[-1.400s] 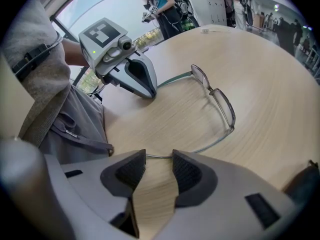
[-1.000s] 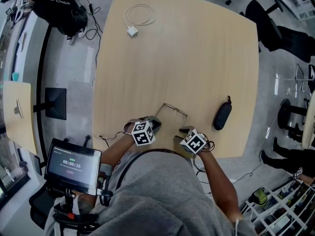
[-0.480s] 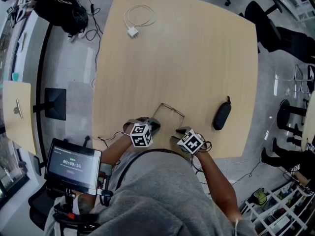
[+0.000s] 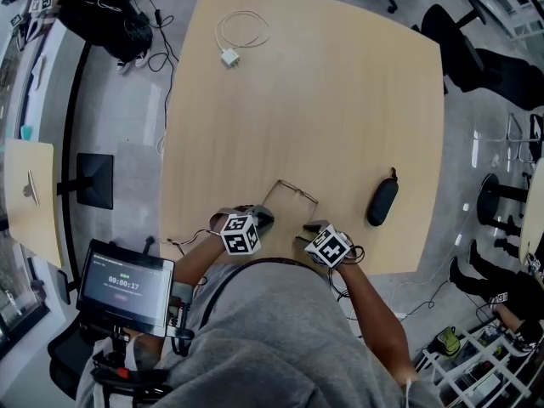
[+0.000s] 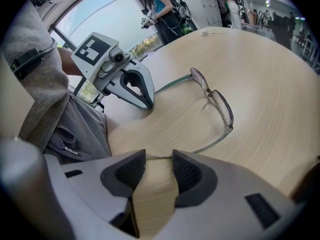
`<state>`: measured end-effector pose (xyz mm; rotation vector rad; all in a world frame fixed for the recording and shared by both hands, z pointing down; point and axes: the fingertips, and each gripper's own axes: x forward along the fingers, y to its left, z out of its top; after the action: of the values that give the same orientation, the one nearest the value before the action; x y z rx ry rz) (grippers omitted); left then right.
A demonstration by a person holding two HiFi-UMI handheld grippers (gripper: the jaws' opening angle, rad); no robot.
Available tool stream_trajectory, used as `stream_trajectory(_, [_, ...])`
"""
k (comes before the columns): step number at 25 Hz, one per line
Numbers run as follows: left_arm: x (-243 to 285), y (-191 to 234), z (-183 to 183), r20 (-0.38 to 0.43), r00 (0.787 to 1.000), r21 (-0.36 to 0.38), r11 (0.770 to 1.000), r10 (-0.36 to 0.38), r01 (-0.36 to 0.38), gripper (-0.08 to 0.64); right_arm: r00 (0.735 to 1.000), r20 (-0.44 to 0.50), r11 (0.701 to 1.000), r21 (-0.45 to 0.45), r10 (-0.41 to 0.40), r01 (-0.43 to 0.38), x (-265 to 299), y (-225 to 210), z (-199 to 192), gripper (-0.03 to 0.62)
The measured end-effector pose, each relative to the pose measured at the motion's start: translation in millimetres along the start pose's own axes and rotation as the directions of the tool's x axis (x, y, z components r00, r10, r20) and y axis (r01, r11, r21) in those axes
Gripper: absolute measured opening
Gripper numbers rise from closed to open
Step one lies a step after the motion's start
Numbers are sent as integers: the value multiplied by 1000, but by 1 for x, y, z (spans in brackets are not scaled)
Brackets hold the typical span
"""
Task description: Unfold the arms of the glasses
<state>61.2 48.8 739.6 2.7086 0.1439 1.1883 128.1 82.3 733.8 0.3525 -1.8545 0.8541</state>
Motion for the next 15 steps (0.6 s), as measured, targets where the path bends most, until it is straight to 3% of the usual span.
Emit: stream_trajectory(15, [-7,-1,2,63,998,-112,994,-5,12,8,1000,20,999,28,-19,18,-5,-6,2,173])
